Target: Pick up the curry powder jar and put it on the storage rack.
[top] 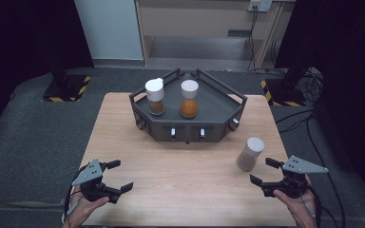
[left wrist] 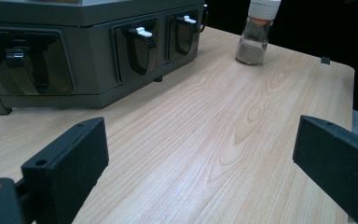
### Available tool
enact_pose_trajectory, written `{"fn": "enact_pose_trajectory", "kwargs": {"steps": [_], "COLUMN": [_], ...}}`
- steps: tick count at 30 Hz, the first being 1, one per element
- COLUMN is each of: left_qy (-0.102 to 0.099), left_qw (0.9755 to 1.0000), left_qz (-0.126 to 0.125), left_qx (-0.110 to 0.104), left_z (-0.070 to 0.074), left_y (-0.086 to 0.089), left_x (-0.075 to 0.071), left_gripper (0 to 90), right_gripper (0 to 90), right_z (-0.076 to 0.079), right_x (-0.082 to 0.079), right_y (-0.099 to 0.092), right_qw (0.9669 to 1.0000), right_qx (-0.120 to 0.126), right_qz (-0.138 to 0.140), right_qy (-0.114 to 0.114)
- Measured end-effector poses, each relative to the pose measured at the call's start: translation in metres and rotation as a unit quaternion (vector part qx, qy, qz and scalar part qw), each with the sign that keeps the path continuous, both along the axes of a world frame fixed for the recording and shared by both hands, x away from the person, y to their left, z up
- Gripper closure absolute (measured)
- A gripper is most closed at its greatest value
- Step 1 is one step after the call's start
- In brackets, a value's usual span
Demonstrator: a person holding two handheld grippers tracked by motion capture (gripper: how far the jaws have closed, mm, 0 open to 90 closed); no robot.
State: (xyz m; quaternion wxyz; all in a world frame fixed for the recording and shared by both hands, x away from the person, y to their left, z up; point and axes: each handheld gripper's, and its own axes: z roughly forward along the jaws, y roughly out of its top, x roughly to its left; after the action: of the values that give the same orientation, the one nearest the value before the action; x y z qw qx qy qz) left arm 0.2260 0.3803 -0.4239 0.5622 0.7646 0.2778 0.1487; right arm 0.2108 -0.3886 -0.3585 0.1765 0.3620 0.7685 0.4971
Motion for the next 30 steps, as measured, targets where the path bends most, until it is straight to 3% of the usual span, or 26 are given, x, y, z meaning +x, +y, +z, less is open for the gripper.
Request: {"fn": "enact_pose_trajectory", "kwargs": {"steps": [7, 30], "left_qy": [-0.001, -0.007], "left_qw": [1.0000, 1.0000], "left_qz": [0.001, -0.006], "left_qx": [-0.001, 0.000], "left_z": [0.000, 0.000], "left_y": [0.000, 0.000], "left_x": [0.000, 0.000], "left_gripper": [1.9, 2.2], "right_gripper": [11.1, 11.1], "right_z": [-0.009, -0.025], "right_x": [-0.003, -0.006], "right_y": [-0.002, -0.005], "right_qw": [0.9999, 1.0000], "right_qx": [0.001, 0.000], "right_qz": [-0.007, 0.005], "right_qy": [0.010, -0.006]}}
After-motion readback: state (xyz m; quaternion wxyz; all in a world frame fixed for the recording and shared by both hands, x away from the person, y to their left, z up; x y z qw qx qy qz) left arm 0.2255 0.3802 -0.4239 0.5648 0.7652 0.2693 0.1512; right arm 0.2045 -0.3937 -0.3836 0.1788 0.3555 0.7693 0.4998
